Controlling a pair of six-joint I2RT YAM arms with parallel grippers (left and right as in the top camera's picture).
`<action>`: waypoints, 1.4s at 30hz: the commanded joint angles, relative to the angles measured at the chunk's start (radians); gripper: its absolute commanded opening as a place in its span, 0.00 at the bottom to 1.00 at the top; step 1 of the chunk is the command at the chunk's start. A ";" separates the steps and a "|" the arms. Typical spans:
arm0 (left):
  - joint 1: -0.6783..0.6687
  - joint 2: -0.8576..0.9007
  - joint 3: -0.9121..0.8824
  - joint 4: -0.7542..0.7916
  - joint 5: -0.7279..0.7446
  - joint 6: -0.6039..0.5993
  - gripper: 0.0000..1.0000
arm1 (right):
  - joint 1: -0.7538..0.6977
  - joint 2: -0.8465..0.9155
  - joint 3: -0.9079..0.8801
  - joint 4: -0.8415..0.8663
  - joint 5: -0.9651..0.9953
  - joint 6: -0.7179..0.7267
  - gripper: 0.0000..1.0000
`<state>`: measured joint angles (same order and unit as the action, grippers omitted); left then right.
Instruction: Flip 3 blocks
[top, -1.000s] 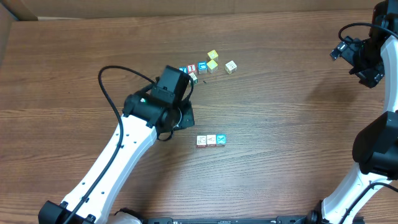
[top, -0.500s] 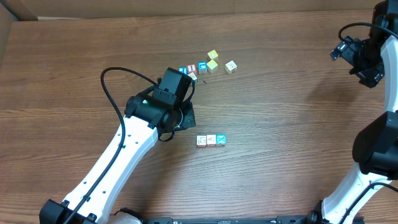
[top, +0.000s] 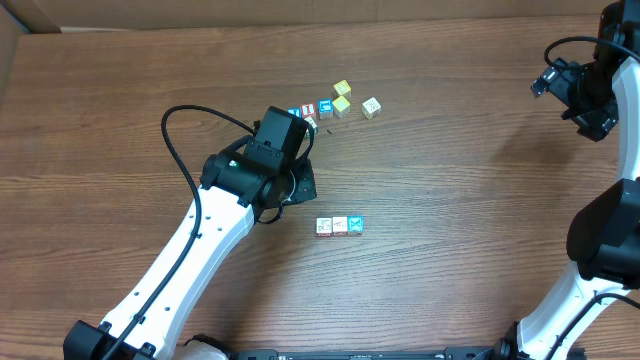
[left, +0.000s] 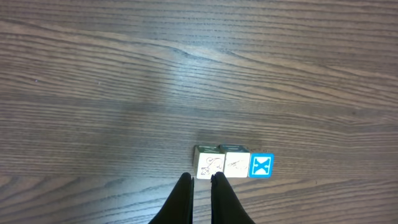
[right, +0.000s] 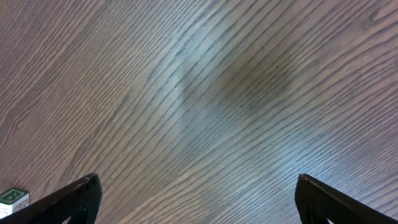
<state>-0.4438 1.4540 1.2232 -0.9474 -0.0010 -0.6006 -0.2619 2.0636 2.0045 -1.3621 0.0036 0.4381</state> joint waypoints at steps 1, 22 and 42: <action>-0.005 -0.003 -0.009 0.007 0.001 -0.009 0.04 | -0.002 -0.019 0.012 0.004 0.003 -0.001 1.00; 0.051 0.246 0.364 -0.385 0.071 0.197 0.04 | -0.002 -0.019 0.012 0.004 0.003 -0.001 1.00; 0.010 0.443 0.364 -0.148 0.105 0.171 0.04 | -0.001 -0.020 0.012 -0.034 -0.138 -0.019 0.43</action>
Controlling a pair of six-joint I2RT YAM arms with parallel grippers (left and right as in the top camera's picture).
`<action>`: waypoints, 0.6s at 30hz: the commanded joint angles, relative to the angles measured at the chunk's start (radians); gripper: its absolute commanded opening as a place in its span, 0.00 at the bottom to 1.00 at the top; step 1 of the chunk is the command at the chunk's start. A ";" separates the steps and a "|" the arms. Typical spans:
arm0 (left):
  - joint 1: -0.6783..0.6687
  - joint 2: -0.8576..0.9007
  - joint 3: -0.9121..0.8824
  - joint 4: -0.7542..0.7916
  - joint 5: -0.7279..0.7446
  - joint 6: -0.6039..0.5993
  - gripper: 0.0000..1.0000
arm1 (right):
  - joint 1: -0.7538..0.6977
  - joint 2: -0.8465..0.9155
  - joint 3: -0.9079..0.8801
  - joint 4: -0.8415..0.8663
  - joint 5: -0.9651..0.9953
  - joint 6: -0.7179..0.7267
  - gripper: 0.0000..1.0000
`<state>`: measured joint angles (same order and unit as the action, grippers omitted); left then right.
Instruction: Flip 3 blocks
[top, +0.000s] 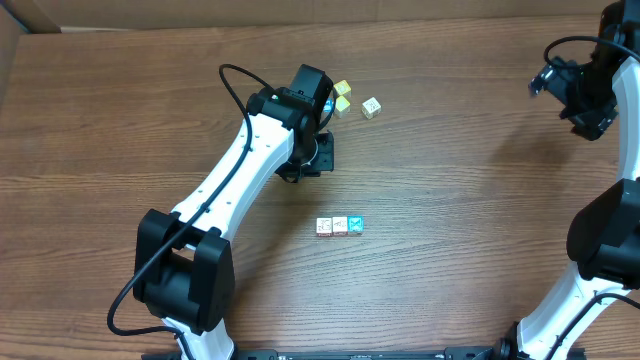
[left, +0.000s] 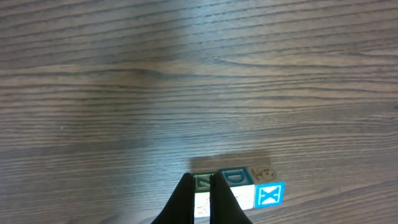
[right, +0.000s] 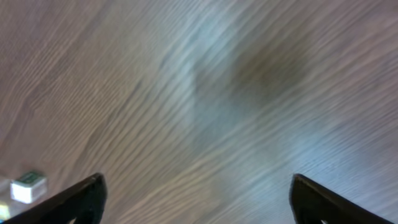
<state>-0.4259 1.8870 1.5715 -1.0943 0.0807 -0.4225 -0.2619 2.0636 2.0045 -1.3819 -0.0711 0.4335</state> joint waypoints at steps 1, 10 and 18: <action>-0.008 0.010 0.015 -0.008 0.025 -0.008 0.04 | -0.001 -0.022 0.012 -0.031 -0.086 -0.031 0.08; 0.008 -0.074 0.015 -0.124 -0.012 -0.045 0.04 | 0.119 -0.159 0.012 -0.255 -0.252 -0.260 0.04; 0.009 -0.198 0.015 -0.233 -0.042 -0.076 0.04 | 0.336 -0.392 -0.051 -0.296 -0.220 -0.201 0.04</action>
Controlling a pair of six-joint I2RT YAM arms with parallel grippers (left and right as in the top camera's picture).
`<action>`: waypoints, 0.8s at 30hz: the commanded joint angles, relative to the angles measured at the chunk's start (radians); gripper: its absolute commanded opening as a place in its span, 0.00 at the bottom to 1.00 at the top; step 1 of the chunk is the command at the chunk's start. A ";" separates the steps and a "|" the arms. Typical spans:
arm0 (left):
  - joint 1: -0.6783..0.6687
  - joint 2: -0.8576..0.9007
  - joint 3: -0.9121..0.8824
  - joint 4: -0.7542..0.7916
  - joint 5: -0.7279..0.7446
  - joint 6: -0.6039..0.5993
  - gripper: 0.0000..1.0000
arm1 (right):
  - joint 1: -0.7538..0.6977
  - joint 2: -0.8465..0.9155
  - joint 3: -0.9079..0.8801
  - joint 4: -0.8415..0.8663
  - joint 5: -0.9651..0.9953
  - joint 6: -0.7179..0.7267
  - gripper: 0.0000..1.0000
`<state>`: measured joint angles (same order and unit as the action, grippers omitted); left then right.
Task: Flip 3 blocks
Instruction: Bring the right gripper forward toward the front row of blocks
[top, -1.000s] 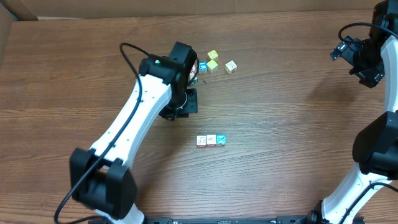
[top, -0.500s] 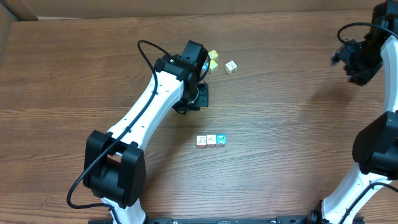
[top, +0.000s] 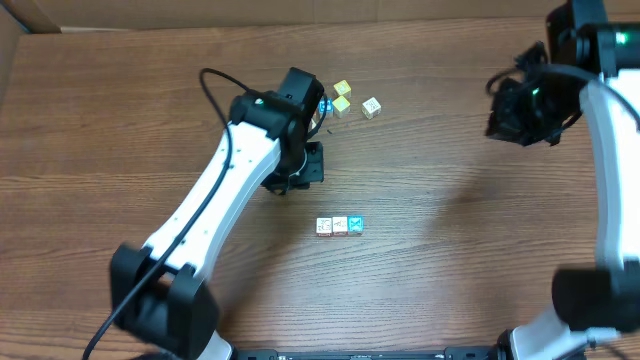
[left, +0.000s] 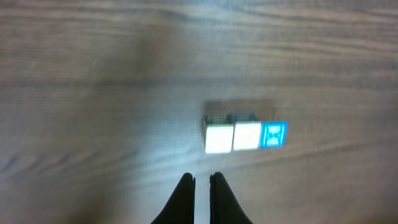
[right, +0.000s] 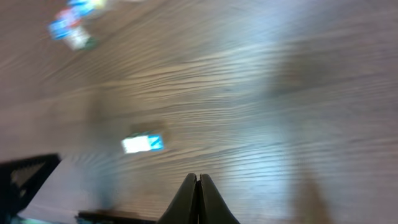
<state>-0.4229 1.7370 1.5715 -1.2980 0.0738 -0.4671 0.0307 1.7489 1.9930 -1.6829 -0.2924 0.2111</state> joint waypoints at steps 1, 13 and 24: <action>0.006 -0.049 0.014 -0.055 -0.069 -0.047 0.04 | 0.073 -0.097 -0.068 0.011 0.025 0.049 0.04; 0.018 -0.049 -0.235 0.056 -0.097 -0.077 0.04 | 0.330 -0.153 -0.674 0.464 0.074 0.325 0.04; 0.211 -0.047 -0.421 0.301 0.235 0.181 0.04 | 0.415 -0.153 -1.025 0.887 0.075 0.484 0.04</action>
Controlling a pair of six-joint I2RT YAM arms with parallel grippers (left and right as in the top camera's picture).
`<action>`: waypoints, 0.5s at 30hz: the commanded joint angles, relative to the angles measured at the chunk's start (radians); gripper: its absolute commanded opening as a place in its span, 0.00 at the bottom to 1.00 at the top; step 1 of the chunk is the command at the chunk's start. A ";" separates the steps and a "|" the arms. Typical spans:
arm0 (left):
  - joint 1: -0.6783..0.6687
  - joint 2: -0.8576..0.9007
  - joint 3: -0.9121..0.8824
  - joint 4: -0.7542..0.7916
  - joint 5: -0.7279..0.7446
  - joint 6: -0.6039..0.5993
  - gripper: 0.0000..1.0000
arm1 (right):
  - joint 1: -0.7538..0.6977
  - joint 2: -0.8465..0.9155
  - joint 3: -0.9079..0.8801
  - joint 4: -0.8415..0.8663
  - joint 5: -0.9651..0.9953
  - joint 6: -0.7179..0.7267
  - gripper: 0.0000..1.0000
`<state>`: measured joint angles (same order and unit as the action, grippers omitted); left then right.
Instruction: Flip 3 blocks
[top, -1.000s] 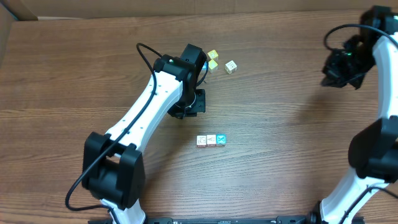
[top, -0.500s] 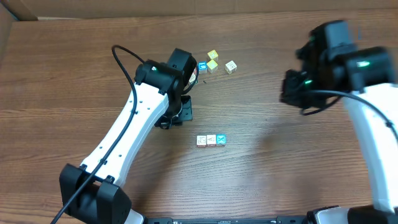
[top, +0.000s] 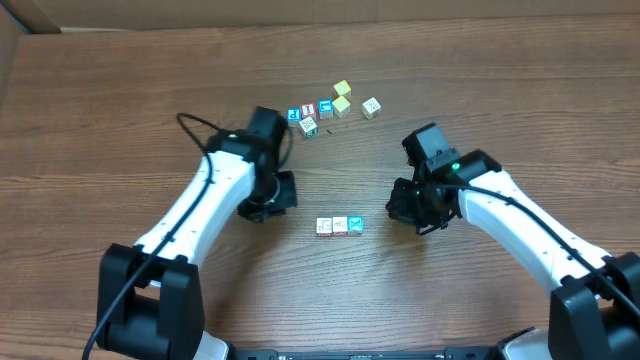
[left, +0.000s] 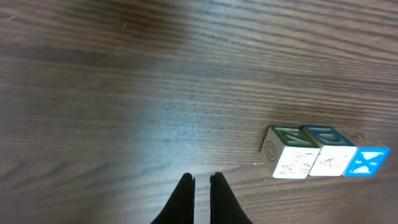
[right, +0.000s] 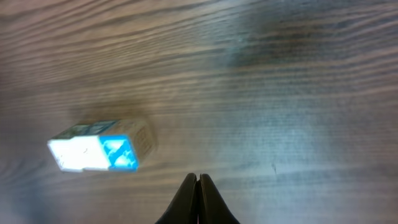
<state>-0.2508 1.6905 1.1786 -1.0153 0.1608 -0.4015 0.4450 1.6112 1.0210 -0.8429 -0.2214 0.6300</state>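
Three small blocks stand in a row (top: 339, 226) near the table's middle: two white-faced ones and a blue one (top: 356, 225) at the right end. In the left wrist view the row (left: 311, 155) lies ahead to the right of my left gripper (left: 201, 178), whose fingers are shut on nothing. My left gripper (top: 272, 197) is left of the row. My right gripper (top: 408, 212) sits just right of the row, shut and empty. The right wrist view shows the blue block (right: 118, 154) ahead to the left of the right gripper (right: 198, 178).
Several more blocks lie in a loose cluster (top: 325, 108) at the back of the wooden table (top: 120, 120), with yellow ones (top: 342, 96) and a pale one (top: 371, 106) at its right. A cable loops over the left arm.
My right arm has come from the far right of the table down to just right of the row. My left gripper has moved back and left, further from the cluster. The row has not moved.
At first my left gripper hung up-left of the row, and my right gripper was wide open at the far right. Then the left arm reached toward the back cluster. By 0.8 s ago the right gripper had shut and moved inward; now both grippers flank the row.
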 joint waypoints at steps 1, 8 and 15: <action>0.046 0.000 -0.040 0.025 0.146 0.115 0.04 | 0.001 -0.014 -0.072 0.070 0.005 0.077 0.04; 0.019 0.000 -0.163 0.133 0.146 0.111 0.04 | 0.016 0.000 -0.119 0.169 0.058 0.110 0.04; 0.014 0.001 -0.202 0.242 0.146 0.066 0.04 | 0.091 0.055 -0.119 0.218 0.137 0.152 0.04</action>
<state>-0.2306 1.6905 0.9859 -0.7921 0.2890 -0.3145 0.5014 1.6386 0.9085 -0.6453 -0.1387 0.7437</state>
